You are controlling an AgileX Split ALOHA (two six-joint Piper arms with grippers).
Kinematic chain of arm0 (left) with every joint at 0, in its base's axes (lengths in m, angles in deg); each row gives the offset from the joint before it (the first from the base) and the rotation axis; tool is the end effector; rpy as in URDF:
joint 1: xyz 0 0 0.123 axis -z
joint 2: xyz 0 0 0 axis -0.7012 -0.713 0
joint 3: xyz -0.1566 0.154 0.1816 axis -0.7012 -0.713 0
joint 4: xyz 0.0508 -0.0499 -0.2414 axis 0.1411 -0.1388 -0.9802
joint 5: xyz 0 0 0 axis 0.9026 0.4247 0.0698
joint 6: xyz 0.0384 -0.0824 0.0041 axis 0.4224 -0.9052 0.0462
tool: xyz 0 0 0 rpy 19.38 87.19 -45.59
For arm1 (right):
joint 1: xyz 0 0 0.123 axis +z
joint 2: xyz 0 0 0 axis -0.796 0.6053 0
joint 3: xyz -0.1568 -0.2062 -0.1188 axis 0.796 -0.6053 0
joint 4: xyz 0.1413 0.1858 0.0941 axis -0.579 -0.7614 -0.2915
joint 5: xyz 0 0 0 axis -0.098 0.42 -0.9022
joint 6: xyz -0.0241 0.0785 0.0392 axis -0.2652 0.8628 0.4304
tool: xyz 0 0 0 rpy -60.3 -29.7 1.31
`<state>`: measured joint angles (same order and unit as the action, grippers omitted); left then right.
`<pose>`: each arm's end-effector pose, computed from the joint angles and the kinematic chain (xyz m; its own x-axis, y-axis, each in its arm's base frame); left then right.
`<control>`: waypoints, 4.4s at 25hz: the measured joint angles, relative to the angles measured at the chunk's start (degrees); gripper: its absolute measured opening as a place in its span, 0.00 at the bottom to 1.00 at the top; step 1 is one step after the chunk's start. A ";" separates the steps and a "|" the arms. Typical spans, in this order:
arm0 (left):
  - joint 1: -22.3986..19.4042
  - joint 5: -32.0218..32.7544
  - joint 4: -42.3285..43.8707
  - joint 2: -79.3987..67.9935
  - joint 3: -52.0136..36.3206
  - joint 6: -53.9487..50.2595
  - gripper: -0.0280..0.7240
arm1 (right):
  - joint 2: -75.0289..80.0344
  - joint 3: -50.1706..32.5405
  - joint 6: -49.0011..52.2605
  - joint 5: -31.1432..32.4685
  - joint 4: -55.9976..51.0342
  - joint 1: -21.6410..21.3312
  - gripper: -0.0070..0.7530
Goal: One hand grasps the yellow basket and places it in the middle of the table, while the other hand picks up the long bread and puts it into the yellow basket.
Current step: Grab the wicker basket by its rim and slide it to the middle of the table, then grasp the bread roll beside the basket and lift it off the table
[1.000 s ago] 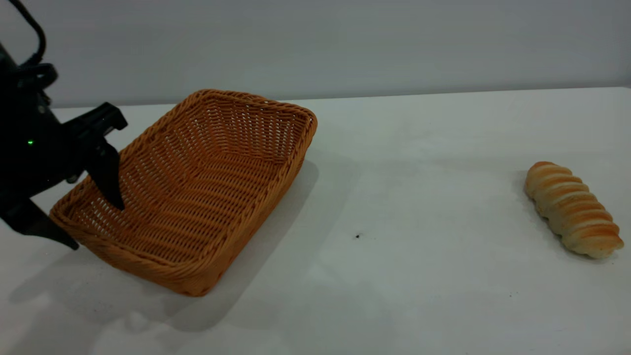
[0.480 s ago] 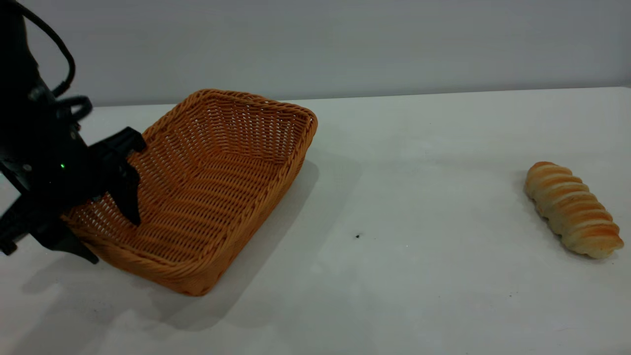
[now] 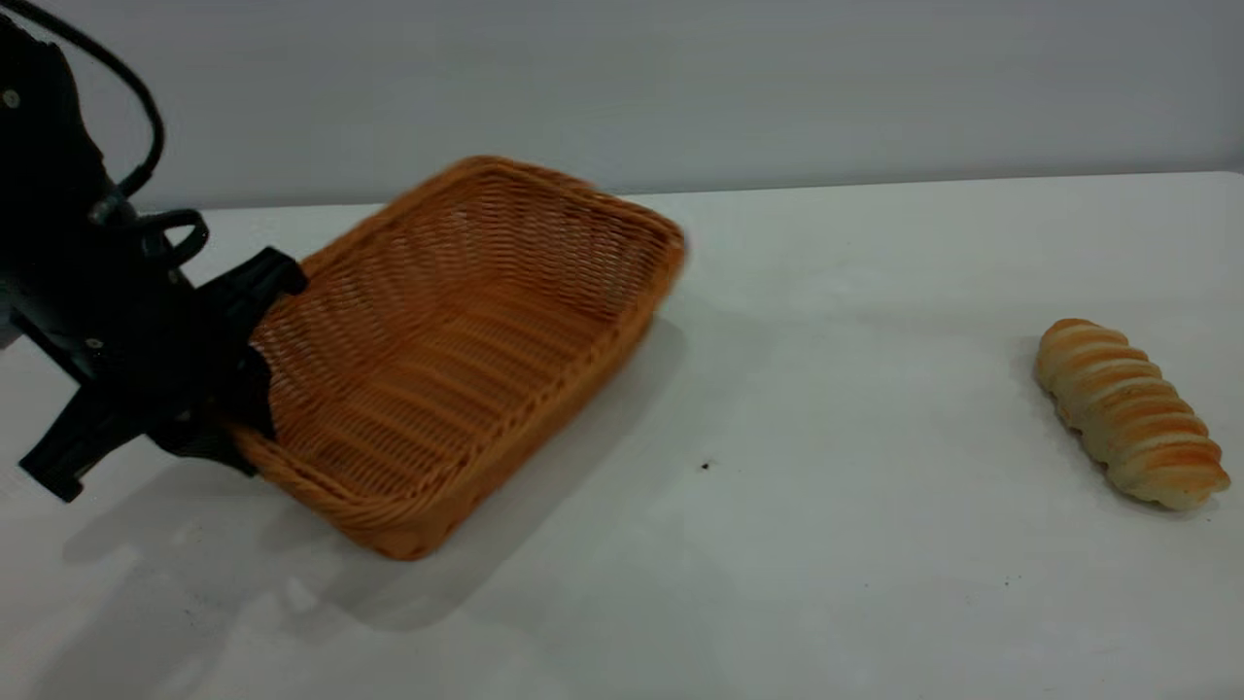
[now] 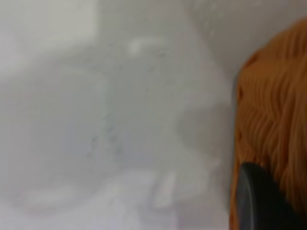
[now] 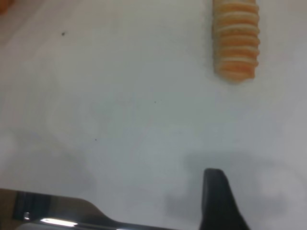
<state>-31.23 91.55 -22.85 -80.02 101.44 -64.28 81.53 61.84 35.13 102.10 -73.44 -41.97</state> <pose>0.3221 -0.0767 0.0884 -0.5305 -0.8372 -0.1327 -0.7563 0.5382 -0.3719 0.1462 0.0314 0.2983 -0.8084 -0.0593 -0.5856 -0.1347 0.9871 0.0860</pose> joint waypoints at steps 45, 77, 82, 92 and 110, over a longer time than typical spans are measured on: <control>6.49 -4.48 -0.10 -2.39 6.45 52.75 0.19 | 0.00 0.00 0.04 -0.62 0.24 0.04 0.65; 6.80 12.48 3.69 4.10 14.64 49.72 0.81 | 15.32 0.00 -2.83 -13.69 2.84 0.04 0.74; 6.74 15.70 8.01 9.03 14.64 49.72 0.81 | 28.34 3.37 -2.88 -15.69 2.84 0.04 0.79; 6.74 22.21 12.81 18.95 14.58 49.72 0.81 | 51.67 18.58 -2.88 -9.36 2.37 -0.08 0.79; 6.74 30.70 12.77 36.46 14.47 49.72 0.81 | 75.80 37.53 -7.68 -3.11 0.53 -7.51 0.79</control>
<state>-24.50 122.25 -10.09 -43.55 115.91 -14.56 157.33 99.37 27.45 98.98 -72.90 -49.48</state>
